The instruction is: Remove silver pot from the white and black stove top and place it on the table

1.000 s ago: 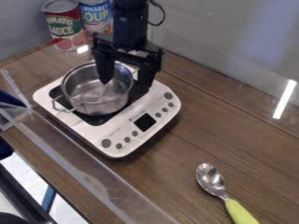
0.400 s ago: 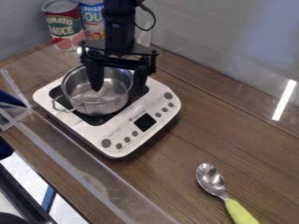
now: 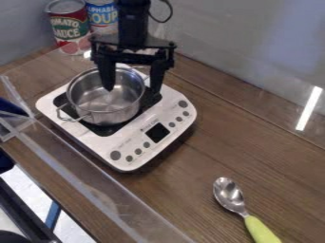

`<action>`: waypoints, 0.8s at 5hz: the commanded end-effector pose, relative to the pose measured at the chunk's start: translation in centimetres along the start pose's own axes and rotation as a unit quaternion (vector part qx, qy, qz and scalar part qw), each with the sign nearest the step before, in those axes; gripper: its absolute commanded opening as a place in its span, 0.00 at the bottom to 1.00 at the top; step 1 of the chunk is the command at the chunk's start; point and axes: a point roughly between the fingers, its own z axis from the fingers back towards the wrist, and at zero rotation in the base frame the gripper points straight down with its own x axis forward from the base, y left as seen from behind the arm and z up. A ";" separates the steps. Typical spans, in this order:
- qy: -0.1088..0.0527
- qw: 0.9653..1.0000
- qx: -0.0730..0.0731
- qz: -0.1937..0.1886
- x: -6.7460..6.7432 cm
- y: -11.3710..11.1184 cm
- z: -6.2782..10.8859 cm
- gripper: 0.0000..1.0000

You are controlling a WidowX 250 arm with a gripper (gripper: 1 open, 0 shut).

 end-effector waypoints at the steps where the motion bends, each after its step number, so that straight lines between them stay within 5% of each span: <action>1: -0.018 1.000 -0.008 0.005 1.1 0.0 -0.2 1.00; 4: -0.013 0.999 -0.010 0.046 2.5 0.6 -3.3 1.00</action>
